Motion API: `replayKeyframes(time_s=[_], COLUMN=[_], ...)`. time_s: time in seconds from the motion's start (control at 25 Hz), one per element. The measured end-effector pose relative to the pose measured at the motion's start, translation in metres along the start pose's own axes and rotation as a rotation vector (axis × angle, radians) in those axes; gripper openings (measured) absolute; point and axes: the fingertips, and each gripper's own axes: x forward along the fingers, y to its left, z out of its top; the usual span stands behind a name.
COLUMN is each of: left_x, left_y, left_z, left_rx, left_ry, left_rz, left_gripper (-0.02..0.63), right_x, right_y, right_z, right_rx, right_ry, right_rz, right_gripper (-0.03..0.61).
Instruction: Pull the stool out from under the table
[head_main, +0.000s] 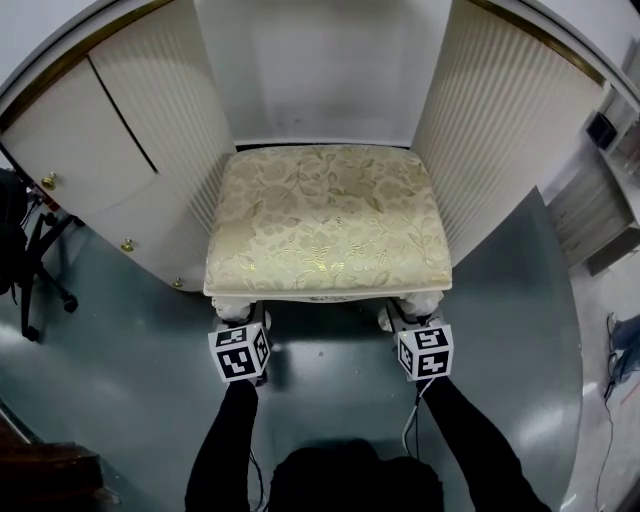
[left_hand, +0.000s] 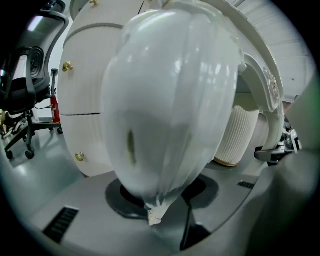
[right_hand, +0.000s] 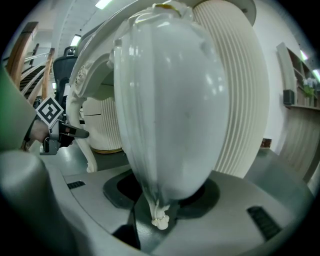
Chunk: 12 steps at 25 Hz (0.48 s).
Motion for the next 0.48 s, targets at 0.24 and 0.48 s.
replayKeyframes(time_s=[0.24,0.48], left_x=[-0.003,-0.008], left_y=[-0.001,-0.003], left_z=[-0.001,-0.002], left_rx=[-0.005,-0.005], left_ry=[0.022,0.048], left_rz=[-0.012,-0.021], left_gripper=[0.173,0.172], right_x=[-0.006,-0.01], right_y=[0.0,0.002], right_z=[0.0,-0.001], right_rx=[0.008,0.027], right_ry=[0.037,0.066], right_rz=[-0.006,-0.004], right_gripper=[0.175,0.174])
